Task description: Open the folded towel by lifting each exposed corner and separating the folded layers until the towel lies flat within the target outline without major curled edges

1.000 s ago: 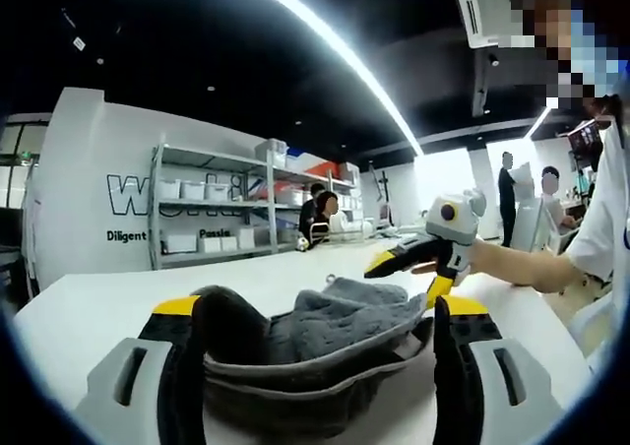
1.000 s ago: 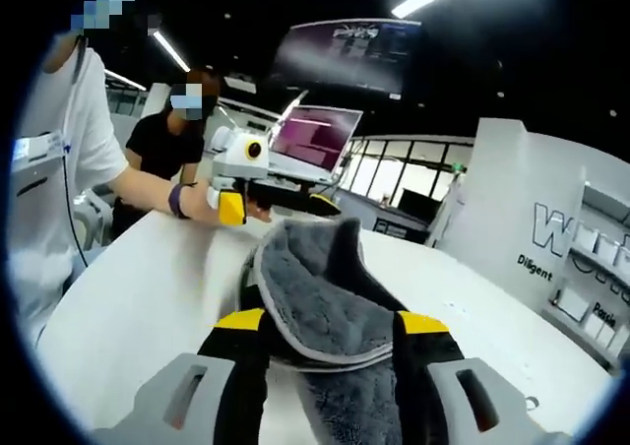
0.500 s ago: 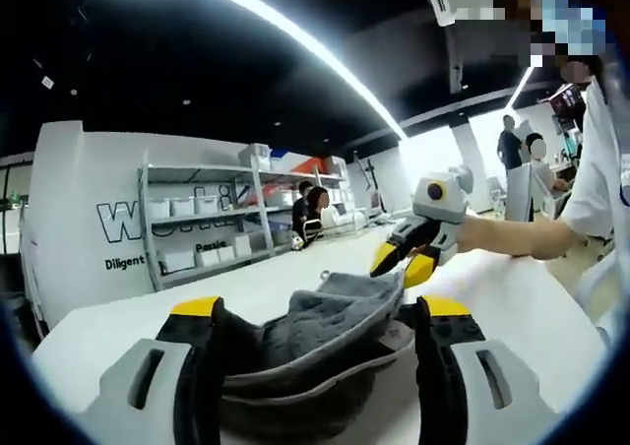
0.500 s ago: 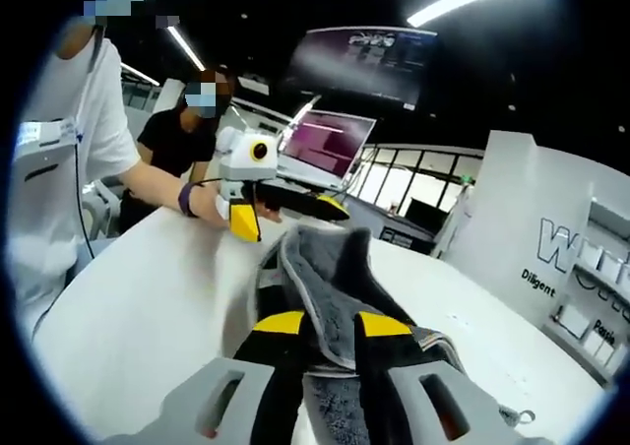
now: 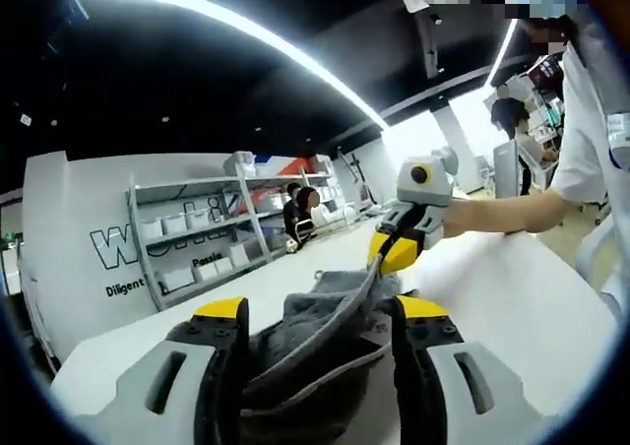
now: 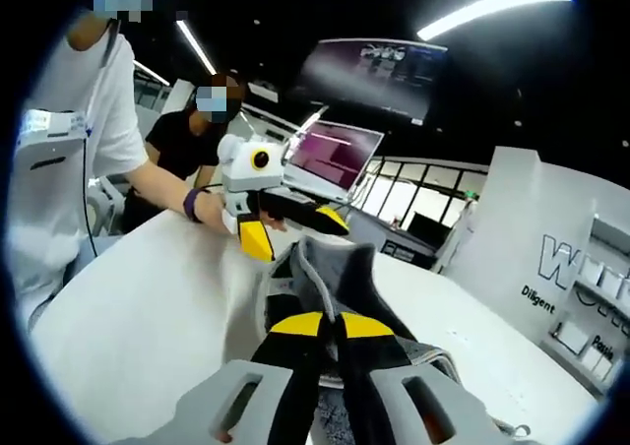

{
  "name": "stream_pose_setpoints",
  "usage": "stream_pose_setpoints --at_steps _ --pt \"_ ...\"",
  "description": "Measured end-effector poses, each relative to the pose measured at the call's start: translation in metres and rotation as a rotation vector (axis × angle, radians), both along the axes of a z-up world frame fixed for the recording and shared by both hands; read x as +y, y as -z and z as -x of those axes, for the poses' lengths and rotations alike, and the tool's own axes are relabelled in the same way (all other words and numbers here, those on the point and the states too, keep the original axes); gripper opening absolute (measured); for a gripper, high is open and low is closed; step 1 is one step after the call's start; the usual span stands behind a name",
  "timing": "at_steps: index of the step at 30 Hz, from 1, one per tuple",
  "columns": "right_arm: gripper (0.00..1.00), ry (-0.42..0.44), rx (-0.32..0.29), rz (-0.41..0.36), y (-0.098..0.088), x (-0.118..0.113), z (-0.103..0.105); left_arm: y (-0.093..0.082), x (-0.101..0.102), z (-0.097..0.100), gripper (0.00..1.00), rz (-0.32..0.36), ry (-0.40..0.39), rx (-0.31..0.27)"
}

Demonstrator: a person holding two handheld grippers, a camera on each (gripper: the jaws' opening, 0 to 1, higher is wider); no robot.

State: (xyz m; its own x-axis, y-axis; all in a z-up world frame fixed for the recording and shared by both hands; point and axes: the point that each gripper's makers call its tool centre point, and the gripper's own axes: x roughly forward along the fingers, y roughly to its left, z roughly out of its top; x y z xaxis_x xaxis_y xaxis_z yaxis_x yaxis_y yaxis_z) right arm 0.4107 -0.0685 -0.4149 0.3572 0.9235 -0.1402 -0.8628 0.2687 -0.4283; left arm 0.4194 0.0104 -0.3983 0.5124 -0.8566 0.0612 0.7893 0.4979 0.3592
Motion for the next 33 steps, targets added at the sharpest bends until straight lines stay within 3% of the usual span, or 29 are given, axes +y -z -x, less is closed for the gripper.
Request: stream_pose_setpoints --at_steps 7,13,18,24,33 --pt "0.00 -0.028 -0.010 -0.013 -0.004 0.005 0.006 0.000 -0.005 0.007 0.47 -0.043 0.014 -0.058" --pt "0.00 -0.046 -0.011 -0.021 -0.006 0.007 0.010 0.000 -0.008 0.010 0.45 -0.071 0.016 -0.090" --pt "0.00 -0.056 -0.015 -0.013 -0.004 0.009 0.013 0.003 -0.016 0.020 0.44 -0.128 0.040 -0.156" --pt "0.00 -0.056 -0.015 -0.011 -0.004 0.009 0.013 0.018 -0.030 0.033 0.43 -0.291 0.060 -0.299" --pt "0.00 -0.059 -0.011 -0.002 -0.002 0.009 0.015 0.035 -0.040 0.040 0.37 -0.437 0.052 -0.410"
